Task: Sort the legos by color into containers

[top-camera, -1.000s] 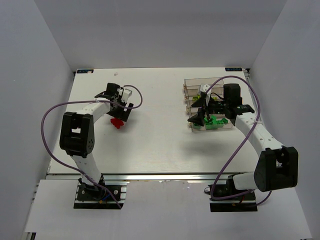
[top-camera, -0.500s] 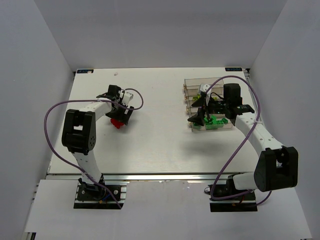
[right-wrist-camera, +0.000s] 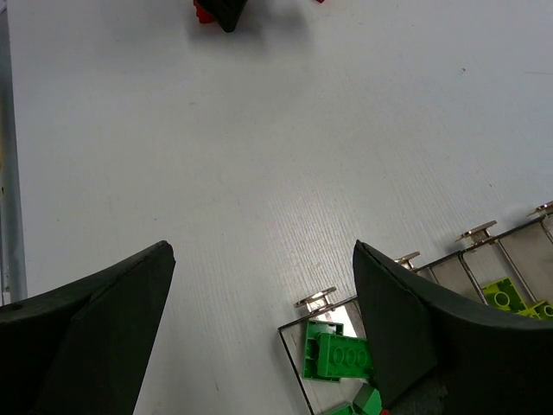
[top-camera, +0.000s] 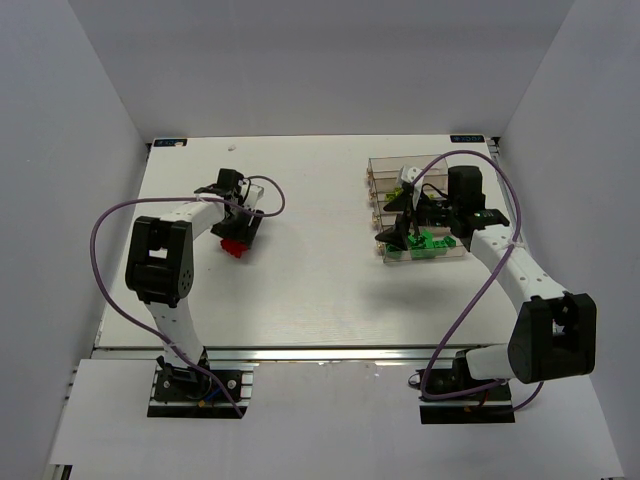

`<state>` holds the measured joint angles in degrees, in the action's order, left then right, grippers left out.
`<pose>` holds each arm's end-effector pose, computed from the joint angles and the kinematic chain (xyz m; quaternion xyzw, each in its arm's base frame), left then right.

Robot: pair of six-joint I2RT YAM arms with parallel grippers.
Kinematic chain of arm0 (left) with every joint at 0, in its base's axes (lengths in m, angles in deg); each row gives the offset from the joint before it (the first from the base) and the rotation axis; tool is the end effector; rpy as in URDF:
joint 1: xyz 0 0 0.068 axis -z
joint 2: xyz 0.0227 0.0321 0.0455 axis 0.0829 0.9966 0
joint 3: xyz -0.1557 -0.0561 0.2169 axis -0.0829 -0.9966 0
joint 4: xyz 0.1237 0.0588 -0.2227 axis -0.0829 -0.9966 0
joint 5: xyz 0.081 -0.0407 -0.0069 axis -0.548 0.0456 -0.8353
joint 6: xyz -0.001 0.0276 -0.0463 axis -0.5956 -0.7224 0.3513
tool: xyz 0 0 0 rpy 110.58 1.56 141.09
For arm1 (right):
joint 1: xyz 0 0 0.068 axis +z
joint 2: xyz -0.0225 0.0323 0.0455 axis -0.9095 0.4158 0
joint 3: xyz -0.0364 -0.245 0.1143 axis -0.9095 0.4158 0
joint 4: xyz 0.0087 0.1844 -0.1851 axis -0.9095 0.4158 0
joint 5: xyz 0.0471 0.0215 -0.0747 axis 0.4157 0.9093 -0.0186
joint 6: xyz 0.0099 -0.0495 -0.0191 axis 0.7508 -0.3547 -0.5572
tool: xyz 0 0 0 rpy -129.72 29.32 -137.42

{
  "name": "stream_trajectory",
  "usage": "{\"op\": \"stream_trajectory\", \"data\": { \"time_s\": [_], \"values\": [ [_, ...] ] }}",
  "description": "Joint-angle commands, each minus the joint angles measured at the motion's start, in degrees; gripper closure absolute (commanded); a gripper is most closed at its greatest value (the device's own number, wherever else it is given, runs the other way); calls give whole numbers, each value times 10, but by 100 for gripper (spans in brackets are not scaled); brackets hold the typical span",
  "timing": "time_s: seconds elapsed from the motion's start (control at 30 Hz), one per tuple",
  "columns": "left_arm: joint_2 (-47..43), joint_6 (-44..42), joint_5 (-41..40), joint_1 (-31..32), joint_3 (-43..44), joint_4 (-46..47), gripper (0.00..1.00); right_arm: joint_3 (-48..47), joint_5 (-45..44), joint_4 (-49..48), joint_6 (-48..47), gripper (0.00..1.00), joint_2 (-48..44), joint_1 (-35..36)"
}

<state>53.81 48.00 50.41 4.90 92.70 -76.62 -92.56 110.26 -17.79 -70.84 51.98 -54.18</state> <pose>0.3684 -0.0626 0.1603 0.1979 0.9664 0.0044 0.1642 0.2825 0.0856 0.2910 -0.4988 0.6399 0.3098 0.4958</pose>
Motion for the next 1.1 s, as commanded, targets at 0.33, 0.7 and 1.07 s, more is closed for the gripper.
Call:
{"op": "stream_trajectory", "data": {
  "time_s": [0.33, 0.7, 1.07],
  "values": [
    [20, 43, -96, 6, 0, -91, 20, -8, 17, -34, 11, 11, -7, -8],
    [27, 60, -87, 12, -6, -96, 19, 3, 19, -36, 11, 11, -18, -9],
    [12, 128, -36, 12, 17, -82, 72, 0, 39, -16, 2, 14, -27, -8]
  ]
}}
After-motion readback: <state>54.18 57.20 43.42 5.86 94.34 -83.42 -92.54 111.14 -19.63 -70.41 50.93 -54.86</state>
